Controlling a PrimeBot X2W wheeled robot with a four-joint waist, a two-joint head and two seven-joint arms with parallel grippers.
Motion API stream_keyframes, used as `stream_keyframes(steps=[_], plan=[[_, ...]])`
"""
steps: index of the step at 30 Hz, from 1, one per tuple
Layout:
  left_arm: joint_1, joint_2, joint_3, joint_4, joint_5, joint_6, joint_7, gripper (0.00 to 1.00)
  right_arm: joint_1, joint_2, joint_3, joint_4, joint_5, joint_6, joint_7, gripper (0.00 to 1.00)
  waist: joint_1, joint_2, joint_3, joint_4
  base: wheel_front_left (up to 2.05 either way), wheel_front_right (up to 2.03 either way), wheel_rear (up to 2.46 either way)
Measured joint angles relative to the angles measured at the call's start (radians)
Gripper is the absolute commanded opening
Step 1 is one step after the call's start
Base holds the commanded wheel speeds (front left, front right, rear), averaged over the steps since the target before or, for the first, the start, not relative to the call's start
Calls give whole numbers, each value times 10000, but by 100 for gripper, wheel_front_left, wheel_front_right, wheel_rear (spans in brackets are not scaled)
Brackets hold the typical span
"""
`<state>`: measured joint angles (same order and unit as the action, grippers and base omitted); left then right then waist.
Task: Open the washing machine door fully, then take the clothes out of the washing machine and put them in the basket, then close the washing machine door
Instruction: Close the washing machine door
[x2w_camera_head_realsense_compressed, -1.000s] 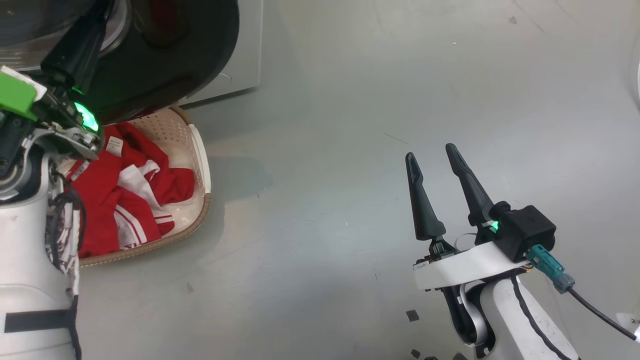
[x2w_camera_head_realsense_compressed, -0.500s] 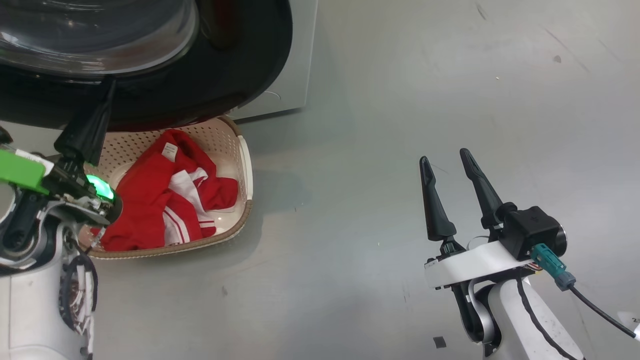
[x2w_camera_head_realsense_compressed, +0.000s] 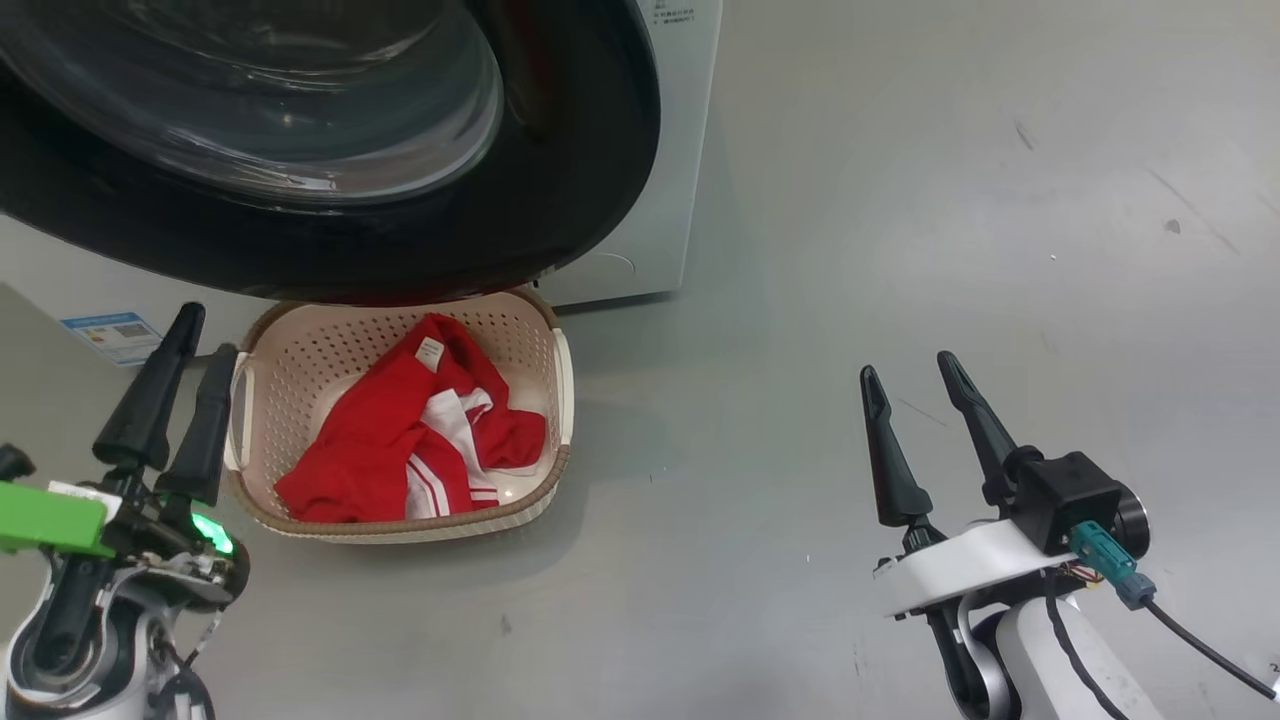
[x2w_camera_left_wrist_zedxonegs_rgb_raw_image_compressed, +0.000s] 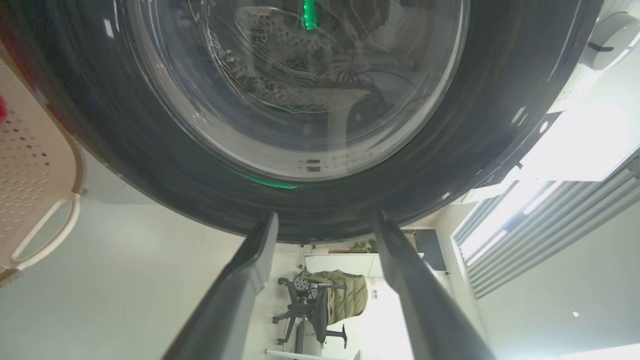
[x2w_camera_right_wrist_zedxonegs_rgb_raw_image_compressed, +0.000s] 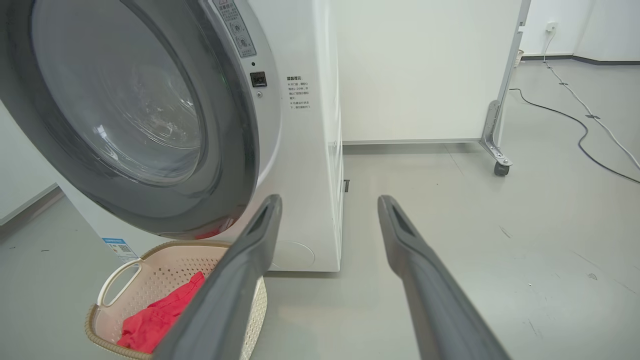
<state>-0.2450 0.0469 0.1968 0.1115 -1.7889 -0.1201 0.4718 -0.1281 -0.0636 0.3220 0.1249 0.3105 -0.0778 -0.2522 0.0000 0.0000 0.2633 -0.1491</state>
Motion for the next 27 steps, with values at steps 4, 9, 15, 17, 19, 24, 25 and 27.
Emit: stream_keyframes(steps=[4, 9, 15, 17, 19, 24, 25, 27], plan=[[450, -21, 17, -341, 813, 0, -568, 100, 278, -69, -184, 23, -2, 12, 0, 100, 0, 0, -310, 252, 0, 0, 0], [734, 282, -54, -1250, 3039, 0, -1448, 100, 412, -182, -274, 107, -8, 65, 0, 100, 0, 0, -682, 571, 0, 0, 0], [1215, 1507, -583, -2573, 6853, -2, -2999, 100, 605, -380, -431, 109, -86, 148, 0, 100, 0, 0, -1182, 882, 0, 0, 0], [1471, 1822, -832, -2719, 7733, -4, -3463, 100, 610, -387, -422, 104, -128, 150, 0, 100, 0, 0, -1298, 931, 0, 0, 0], [1831, 2232, -955, -2746, 8554, -10, -3824, 100, 625, -401, -420, 105, -142, 153, 0, 100, 0, 0, -1399, 959, 0, 0, 0], [2517, 2211, -1269, -2568, 10439, -10, -4562, 100, 785, -420, -414, 90, -178, 196, 0, 100, 0, 0, -1614, 962, 0, 0, 0], [2638, 2205, -1317, -2533, 10623, -10, -4654, 100, 827, -424, -414, 90, -194, 196, 0, 100, 0, 0, -1655, 962, 0, 0, 0], [2883, 2219, -1442, -2489, 11173, 17, -4863, 100, 917, -447, -407, 98, -234, 197, 0, 100, 0, 0, -1735, 961, 0, 0, 0]])
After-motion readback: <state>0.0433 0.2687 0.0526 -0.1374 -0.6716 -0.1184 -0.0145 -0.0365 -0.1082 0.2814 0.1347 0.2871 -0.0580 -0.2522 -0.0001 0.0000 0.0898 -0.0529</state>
